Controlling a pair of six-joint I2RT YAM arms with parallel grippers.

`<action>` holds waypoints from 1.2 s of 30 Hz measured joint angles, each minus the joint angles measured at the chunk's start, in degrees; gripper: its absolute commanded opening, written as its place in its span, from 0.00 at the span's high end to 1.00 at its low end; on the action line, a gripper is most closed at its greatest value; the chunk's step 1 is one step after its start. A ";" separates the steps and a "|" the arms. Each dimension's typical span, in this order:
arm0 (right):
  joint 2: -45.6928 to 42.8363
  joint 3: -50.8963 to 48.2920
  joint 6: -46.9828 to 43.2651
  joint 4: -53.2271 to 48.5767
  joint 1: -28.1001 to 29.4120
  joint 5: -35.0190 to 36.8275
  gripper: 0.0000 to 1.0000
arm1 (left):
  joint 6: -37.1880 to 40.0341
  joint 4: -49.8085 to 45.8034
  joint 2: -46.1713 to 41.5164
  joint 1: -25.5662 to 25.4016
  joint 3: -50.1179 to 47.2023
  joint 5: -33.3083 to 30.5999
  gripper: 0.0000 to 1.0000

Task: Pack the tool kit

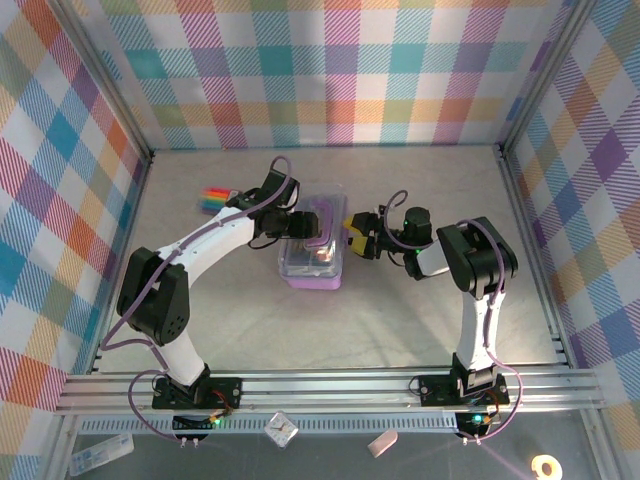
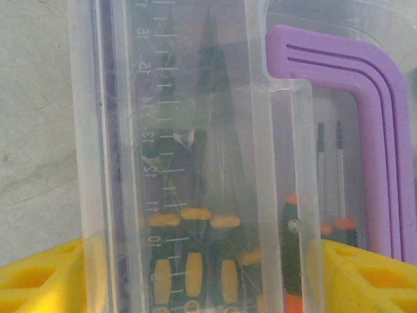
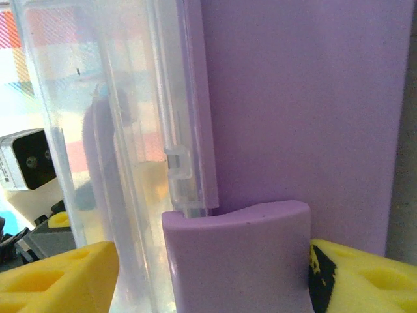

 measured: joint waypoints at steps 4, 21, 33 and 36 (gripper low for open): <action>-0.61 -0.37 -1.73 -1.73 -0.04 0.74 0.32 | 0.00 -0.02 0.02 0.00 0.04 0.00 0.33; -9.53 -1.25 -12.90 -17.70 -0.74 4.39 0.41 | 0.00 -0.66 0.39 0.00 0.66 -0.13 0.32; -9.79 2.62 -19.93 -29.11 -0.74 5.27 0.56 | 0.00 -1.62 0.98 -0.07 1.55 0.04 0.32; -8.94 2.97 -19.93 -29.29 -0.85 4.98 0.56 | 0.00 -1.66 0.98 -0.07 1.60 0.04 0.32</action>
